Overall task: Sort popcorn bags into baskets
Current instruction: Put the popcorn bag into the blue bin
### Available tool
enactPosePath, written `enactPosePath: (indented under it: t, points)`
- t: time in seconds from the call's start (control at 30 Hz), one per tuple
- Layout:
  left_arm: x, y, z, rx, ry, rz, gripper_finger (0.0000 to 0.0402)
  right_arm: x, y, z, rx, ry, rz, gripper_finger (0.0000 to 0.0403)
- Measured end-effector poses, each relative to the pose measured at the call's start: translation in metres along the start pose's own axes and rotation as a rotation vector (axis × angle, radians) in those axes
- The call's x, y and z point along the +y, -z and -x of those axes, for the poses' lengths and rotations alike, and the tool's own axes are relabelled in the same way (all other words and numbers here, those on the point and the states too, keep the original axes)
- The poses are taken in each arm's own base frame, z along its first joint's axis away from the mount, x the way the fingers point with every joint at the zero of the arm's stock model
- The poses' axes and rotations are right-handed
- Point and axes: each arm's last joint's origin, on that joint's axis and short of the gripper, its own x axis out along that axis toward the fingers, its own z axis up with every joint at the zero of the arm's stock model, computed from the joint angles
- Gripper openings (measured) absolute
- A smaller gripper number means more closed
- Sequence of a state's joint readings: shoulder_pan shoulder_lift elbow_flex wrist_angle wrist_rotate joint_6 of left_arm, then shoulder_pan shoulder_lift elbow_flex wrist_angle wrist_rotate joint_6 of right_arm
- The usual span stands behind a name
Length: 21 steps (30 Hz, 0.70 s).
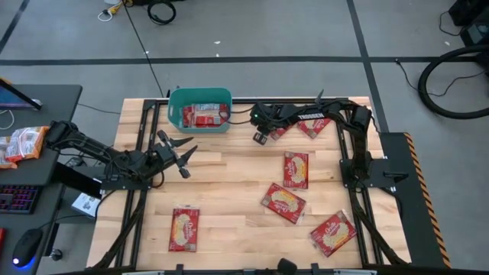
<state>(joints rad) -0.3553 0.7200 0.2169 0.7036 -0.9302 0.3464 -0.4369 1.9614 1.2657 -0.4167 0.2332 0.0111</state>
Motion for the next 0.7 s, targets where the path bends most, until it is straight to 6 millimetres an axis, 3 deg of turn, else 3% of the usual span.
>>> enactPosePath:
  t: [0.27,0.43,0.7]
  points:
    - [0.000,0.000,0.000,0.000,0.000,-0.002,0.0155,0.002,0.000,0.000,0.003,-0.063,0.017,0.0009]
    - [0.000,0.000,0.000,0.000,0.000,-0.004,0.0155,0.004,0.000,0.003,-0.004,-0.053,0.029,0.0007]
    - [0.000,0.000,0.000,0.000,0.000,-0.005,0.0155,0.017,-0.016,0.041,-0.069,-0.068,0.083,0.0003]
